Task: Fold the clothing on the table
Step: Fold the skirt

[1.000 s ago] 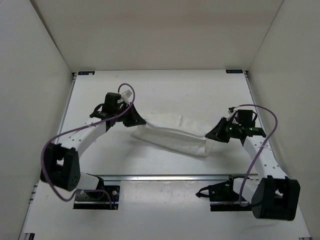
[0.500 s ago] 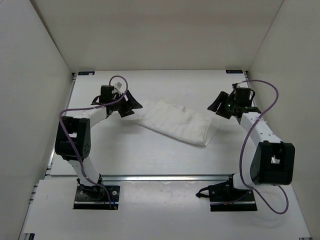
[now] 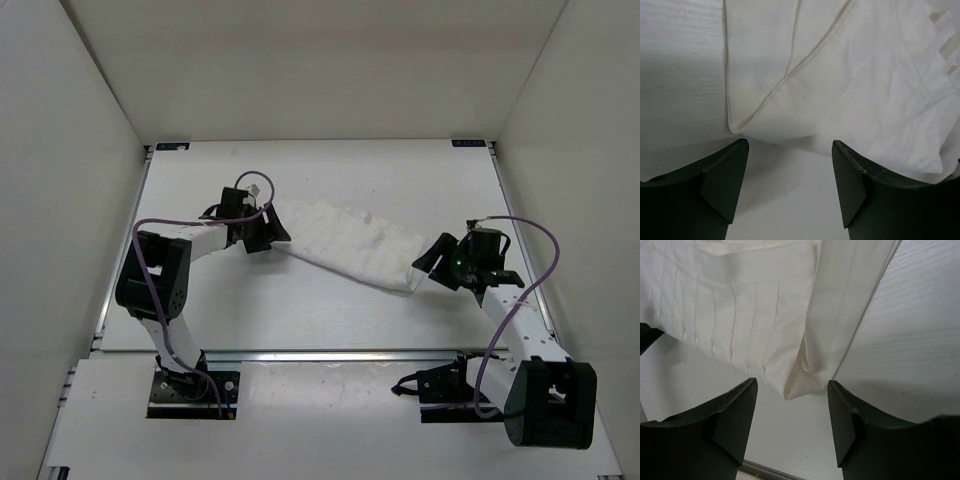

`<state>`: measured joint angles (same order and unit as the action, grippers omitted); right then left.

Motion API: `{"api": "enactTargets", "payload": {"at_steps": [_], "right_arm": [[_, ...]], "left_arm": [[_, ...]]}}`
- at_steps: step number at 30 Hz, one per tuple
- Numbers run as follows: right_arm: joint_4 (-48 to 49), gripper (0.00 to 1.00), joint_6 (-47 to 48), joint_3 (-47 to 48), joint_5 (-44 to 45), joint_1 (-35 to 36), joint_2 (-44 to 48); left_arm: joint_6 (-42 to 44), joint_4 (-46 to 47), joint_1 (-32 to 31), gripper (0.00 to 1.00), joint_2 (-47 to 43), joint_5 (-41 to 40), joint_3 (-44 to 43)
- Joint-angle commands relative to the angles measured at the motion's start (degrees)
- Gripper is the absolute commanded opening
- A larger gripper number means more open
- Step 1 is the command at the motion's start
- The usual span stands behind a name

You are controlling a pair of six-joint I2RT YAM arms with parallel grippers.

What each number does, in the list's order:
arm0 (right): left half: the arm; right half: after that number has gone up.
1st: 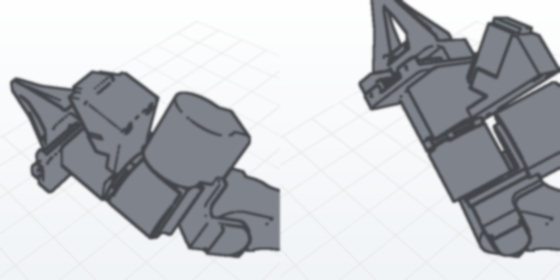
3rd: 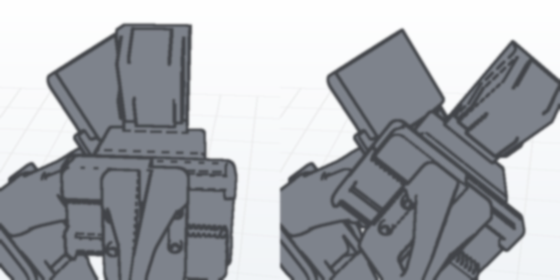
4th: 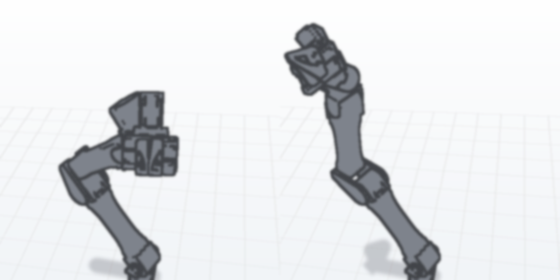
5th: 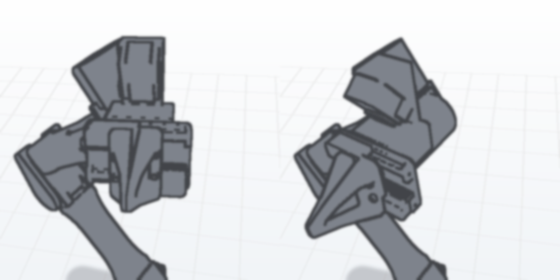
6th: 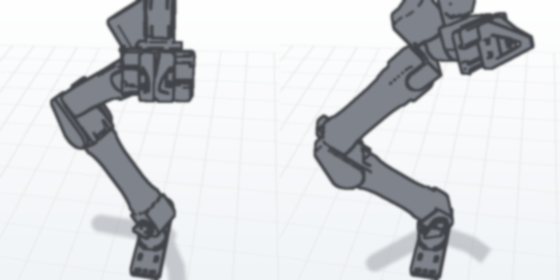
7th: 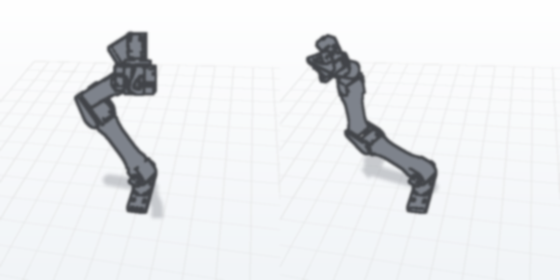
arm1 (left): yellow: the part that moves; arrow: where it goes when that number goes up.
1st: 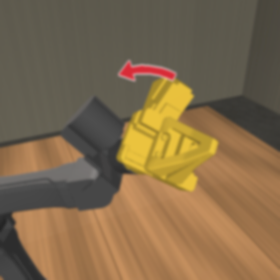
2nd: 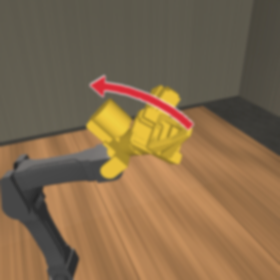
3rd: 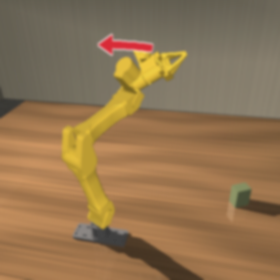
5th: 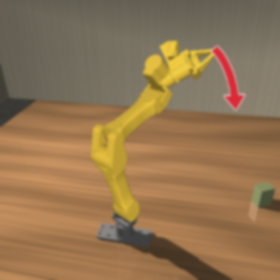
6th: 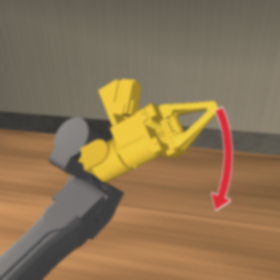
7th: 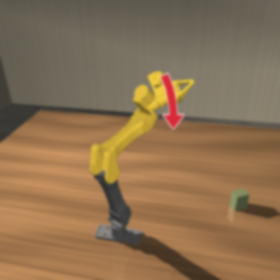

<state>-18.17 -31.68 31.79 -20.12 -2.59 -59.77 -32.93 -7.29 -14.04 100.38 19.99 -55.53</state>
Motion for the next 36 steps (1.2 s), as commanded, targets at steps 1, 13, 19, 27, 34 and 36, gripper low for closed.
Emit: {"api": "enactTargets", "payload": {"at_steps": [1,13,19,27,34,36], "right_arm": [[1.7,0.56,-2.0,-2.4,-0.8,-0.2,3.5],[4.5,0.57,-4.9,-7.3,-1.3,0.7,5.0],[6.7,0.57,-6.6,-11.0,-2.5,0.5,5.8],[15.1,0.57,-9.3,-15.2,-4.1,1.0,0.5],[17.7,0.57,-10.9,-18.3,-3.6,-2.7,0.4],[17.7,0.47,-11.8,-19.7,-2.7,-3.6,2.7]], "left_arm": [[1.4,-1.8,-1.2,0.77,2.5,-2.4,-3.3],[-4.0,8.7,-1.8,0.00,6.5,-2.2,0.0],[-6.0,13.8,-4.7,0.00,-2.7,-2.2,13.6],[-8.7,16.7,-10.1,0.00,-14.0,-3.6,27.1],[-8.9,16.4,-9.8,0.00,-18.7,-3.8,31.3],[-8.7,16.6,-10.0,0.00,-19.3,-4.0,31.9]]}}
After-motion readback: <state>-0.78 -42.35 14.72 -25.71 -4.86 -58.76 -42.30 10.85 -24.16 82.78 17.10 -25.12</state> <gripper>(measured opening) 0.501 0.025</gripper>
